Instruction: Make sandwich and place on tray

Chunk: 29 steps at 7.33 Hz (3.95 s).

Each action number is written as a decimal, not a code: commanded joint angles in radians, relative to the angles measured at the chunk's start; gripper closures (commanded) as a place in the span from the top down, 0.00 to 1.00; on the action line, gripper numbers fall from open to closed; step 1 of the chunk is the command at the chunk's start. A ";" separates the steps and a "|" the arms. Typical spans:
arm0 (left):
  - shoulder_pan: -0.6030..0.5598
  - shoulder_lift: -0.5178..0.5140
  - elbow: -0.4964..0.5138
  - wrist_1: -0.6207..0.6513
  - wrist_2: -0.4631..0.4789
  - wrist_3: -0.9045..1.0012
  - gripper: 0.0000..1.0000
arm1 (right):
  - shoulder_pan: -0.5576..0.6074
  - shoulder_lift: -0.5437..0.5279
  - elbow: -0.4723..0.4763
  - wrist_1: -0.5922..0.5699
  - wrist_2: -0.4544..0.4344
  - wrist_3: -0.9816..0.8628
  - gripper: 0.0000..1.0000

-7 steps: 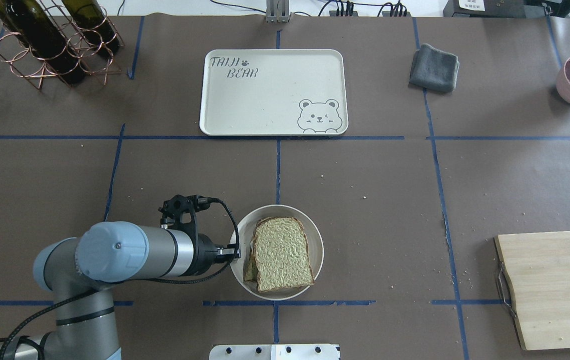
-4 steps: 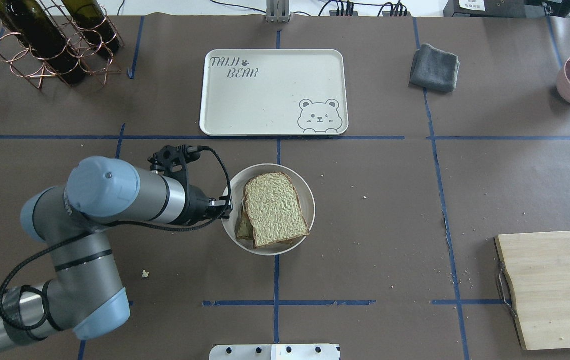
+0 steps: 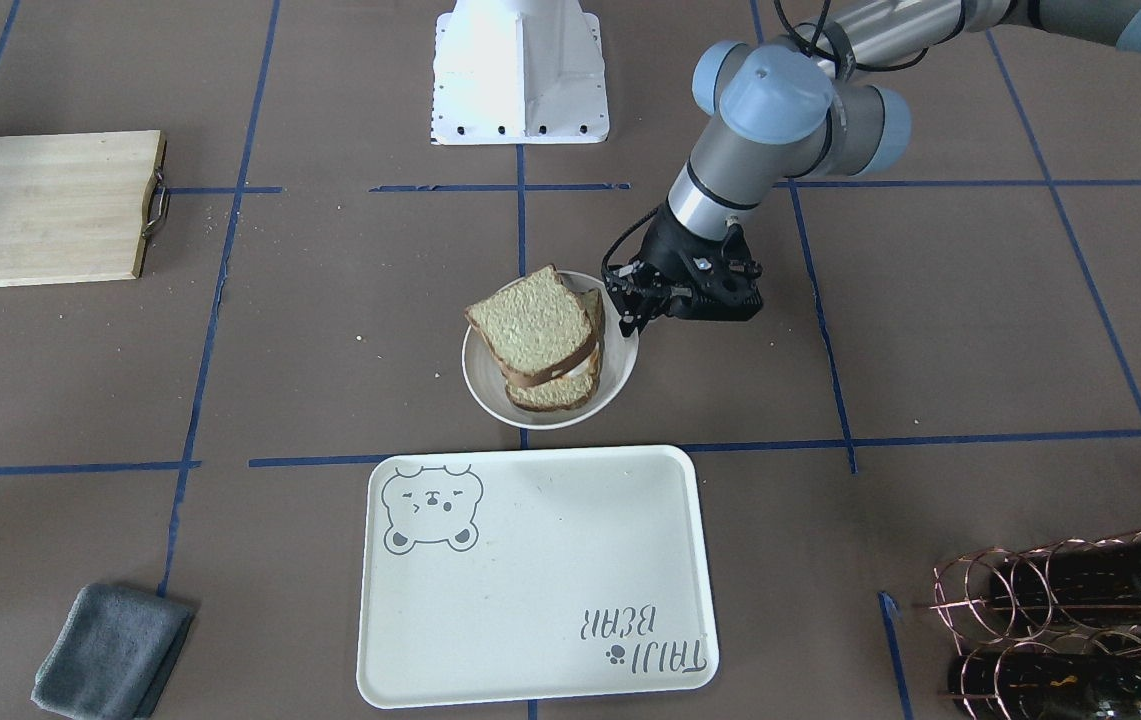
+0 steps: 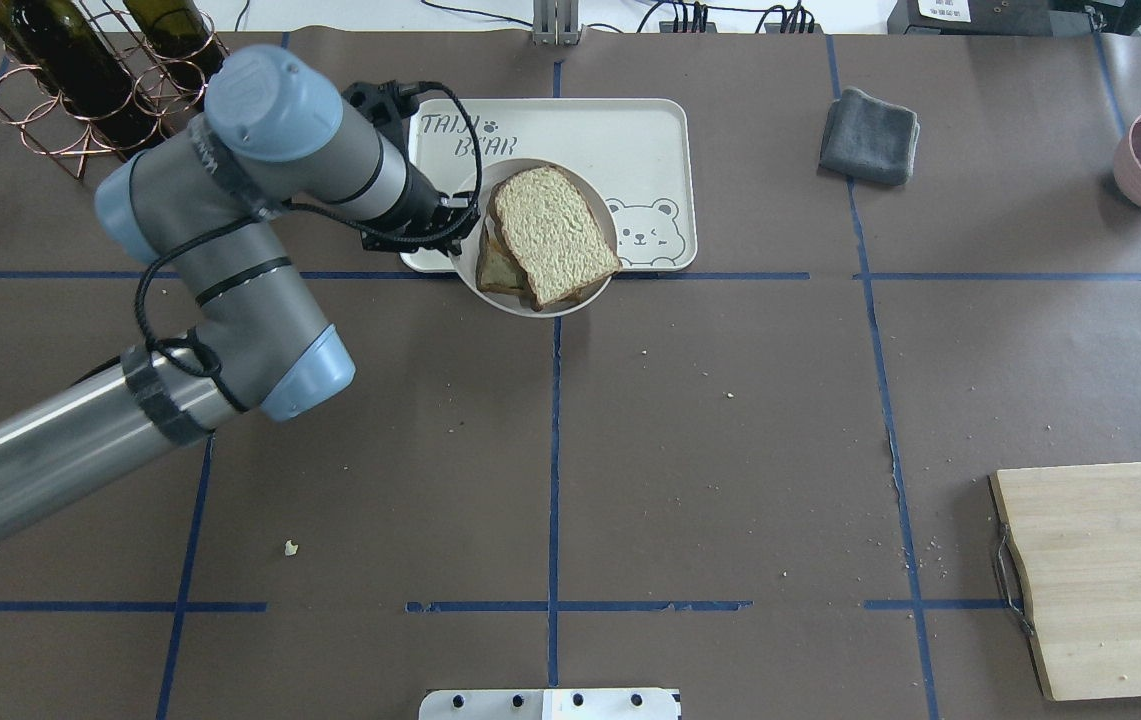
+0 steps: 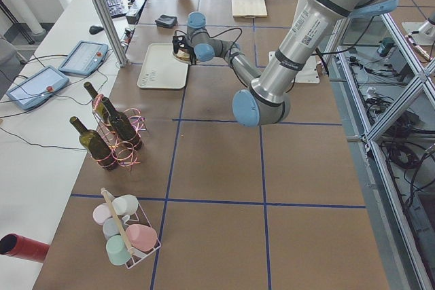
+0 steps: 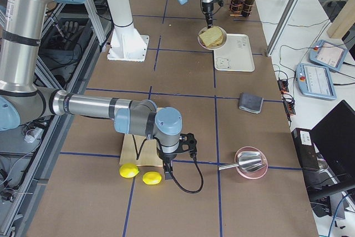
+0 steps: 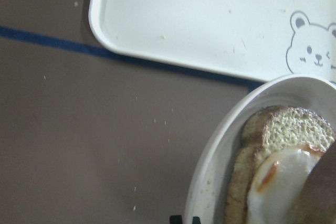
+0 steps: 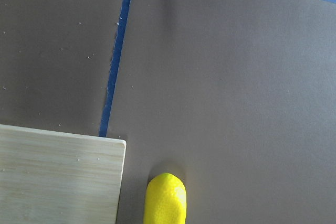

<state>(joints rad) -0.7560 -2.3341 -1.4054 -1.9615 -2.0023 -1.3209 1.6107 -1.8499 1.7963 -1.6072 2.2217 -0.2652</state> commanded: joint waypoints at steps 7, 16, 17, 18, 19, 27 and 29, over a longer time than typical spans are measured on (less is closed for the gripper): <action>-0.048 -0.295 0.579 -0.228 0.062 0.063 1.00 | 0.000 0.001 -0.020 0.000 0.001 0.001 1.00; -0.289 0.468 -0.524 0.256 -0.106 0.916 1.00 | 0.000 0.006 -0.028 0.000 0.007 0.004 1.00; -0.445 0.546 -0.518 0.266 -0.285 0.939 1.00 | 0.000 0.006 -0.023 0.000 0.010 0.006 1.00; -0.548 0.658 -0.518 0.265 -0.327 1.066 1.00 | 0.000 0.006 -0.022 0.000 0.018 0.006 1.00; -0.651 0.746 -0.480 0.266 -0.334 1.274 1.00 | 0.000 0.006 -0.020 0.000 0.030 0.006 1.00; -0.829 0.977 -0.397 0.447 -0.323 1.516 1.00 | 0.000 0.000 -0.026 0.000 0.038 0.001 1.00; -0.829 0.981 -0.415 0.446 -0.325 1.519 1.00 | 0.000 -0.006 -0.025 0.000 0.038 -0.002 1.00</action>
<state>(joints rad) -1.5846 -1.3562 -1.8130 -1.5150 -2.3258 0.1964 1.6106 -1.8523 1.7706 -1.6076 2.2594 -0.2644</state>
